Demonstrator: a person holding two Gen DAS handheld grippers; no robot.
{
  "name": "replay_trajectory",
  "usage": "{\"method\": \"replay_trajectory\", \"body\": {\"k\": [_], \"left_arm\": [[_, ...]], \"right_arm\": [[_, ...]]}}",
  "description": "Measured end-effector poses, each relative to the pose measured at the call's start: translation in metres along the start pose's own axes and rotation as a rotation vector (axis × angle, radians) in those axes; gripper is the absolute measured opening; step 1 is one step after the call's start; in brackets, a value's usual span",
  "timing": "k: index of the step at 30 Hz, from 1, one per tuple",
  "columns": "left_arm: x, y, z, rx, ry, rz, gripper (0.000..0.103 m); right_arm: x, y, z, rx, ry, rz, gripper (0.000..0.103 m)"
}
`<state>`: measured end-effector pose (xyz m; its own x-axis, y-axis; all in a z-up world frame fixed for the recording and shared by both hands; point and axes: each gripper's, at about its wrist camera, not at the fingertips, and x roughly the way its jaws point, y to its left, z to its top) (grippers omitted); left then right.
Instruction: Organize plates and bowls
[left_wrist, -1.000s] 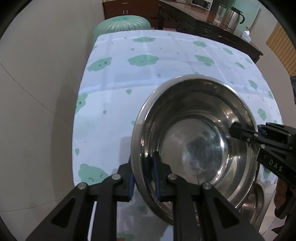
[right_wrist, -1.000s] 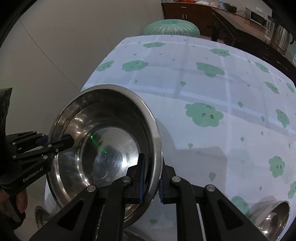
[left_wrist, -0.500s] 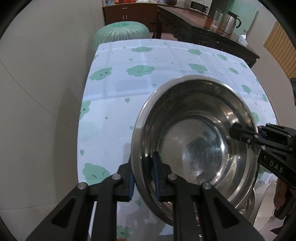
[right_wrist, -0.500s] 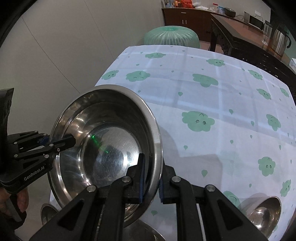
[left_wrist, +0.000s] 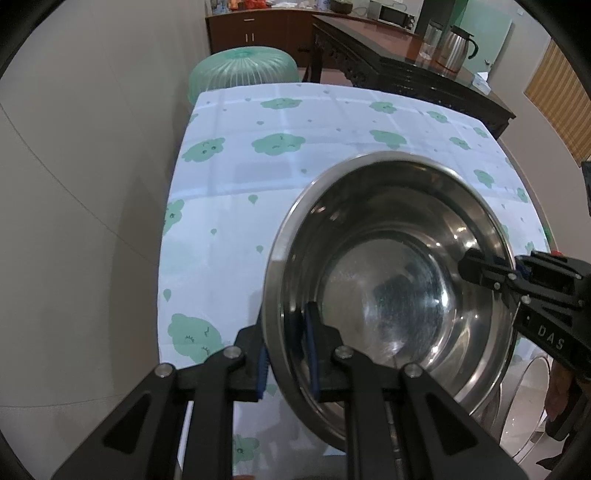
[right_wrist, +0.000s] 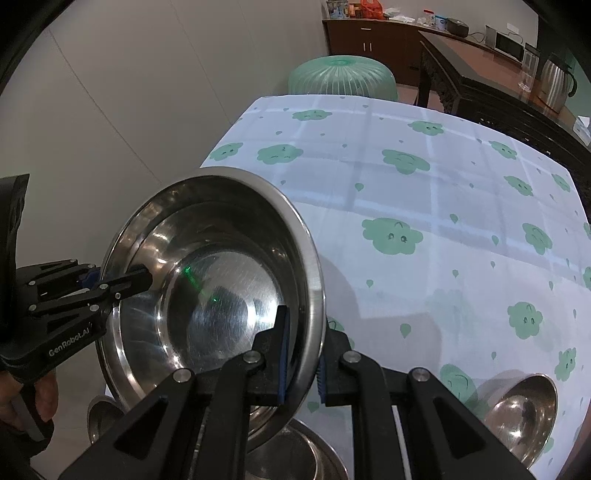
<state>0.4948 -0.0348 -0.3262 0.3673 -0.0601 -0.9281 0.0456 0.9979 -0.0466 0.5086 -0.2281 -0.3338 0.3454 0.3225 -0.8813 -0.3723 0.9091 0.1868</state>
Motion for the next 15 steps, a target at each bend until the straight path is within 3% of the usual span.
{"method": "replay_trajectory", "body": {"k": [15], "left_arm": [[-0.014,-0.010,-0.017,0.001,-0.006,-0.010,0.014]], "right_arm": [[-0.019,0.003,-0.022,0.004,-0.014,-0.006,0.013]]}}
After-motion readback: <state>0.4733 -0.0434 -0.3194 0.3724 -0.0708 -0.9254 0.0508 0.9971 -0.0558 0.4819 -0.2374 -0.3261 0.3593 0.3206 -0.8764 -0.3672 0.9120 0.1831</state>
